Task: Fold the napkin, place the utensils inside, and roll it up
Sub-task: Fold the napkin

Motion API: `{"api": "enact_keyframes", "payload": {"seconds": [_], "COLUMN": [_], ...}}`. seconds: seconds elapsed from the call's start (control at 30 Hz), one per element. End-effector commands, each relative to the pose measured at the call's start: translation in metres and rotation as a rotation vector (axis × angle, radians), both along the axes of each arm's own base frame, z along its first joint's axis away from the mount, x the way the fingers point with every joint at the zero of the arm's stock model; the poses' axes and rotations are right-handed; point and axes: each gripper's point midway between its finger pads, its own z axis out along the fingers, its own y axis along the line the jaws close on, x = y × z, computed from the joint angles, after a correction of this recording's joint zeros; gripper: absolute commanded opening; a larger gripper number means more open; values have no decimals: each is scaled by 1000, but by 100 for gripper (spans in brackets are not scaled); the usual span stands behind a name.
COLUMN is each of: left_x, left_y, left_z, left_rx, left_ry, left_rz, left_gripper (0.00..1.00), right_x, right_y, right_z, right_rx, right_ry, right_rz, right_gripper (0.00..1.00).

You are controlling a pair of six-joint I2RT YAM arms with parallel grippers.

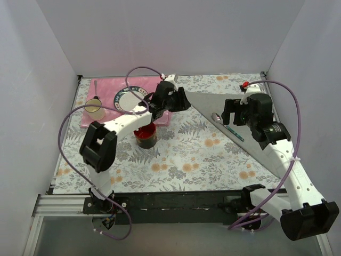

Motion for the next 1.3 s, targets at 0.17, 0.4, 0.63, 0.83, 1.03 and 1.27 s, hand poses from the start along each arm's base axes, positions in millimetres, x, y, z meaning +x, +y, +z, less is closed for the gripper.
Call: {"api": "enact_keyframes", "payload": {"seconds": [0.17,0.4,0.63,0.83,1.03,1.27], "left_x": [118,162,184,192,204,212], "left_y": [-11,6,7,5,5,8], "left_z": [-30,-75,-105,-116,-131,-147], "left_rx": [110,-20,-91,-142,-171,-194], "left_ry": [-131,-74,-25,-36,-17,8], "left_rz": [156,212,200,187,243,288], "left_gripper": [32,25,31,31,40,37], "right_x": [16,25,27,29,34,34], "right_y": [31,22,13,18,28,32], "right_z": [-5,19,18,16,25,34], "right_rx": [161,118,77,104,139,162], "right_ry": [33,-61,-82,-83,-76,-97], "right_rz": [116,89,61,73,103,115], "right_gripper": [92,92,91,91,90,90]}}
